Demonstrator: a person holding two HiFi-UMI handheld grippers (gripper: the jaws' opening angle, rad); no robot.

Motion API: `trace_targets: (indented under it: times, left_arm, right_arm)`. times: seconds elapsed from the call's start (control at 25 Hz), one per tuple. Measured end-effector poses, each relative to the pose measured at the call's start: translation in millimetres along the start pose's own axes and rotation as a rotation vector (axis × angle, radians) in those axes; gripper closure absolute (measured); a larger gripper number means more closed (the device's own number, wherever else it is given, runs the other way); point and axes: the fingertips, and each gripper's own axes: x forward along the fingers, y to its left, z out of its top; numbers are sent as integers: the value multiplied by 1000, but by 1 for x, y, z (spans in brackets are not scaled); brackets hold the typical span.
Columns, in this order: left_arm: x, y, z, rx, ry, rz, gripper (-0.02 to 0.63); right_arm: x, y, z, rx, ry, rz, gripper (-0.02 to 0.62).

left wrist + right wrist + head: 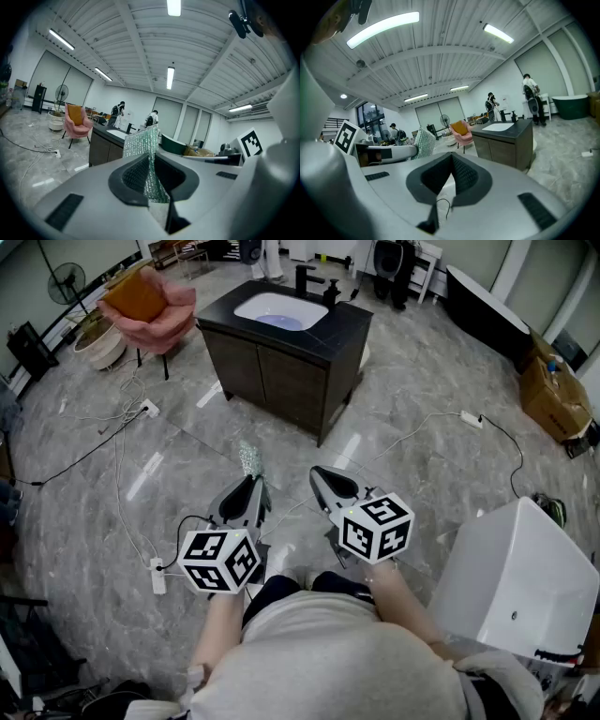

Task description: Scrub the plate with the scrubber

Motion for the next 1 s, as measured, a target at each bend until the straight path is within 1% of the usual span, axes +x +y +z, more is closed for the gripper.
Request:
trace_targets:
  times: [0.16, 0.48, 0.68, 0.8, 1.0]
  left_arm:
    - [3, 5, -2, -7, -1, -14, 552]
    - [10, 10, 5, 7, -3, -38, 552]
    - [10, 20, 13, 23, -17, -54, 552]
    - [9, 31, 16, 22, -22, -46, 552]
    - [8, 48, 16, 13, -25, -52, 552]
  right_arm:
    - [7, 3, -3, -15, 4, -1, 597]
    - [14, 3, 2, -56, -4, -20, 594]
    - [24, 8, 12, -123, -53, -39, 591]
    - [32, 10, 15, -143, -65, -50, 590]
    - [47, 13, 14, -139, -75, -56, 557]
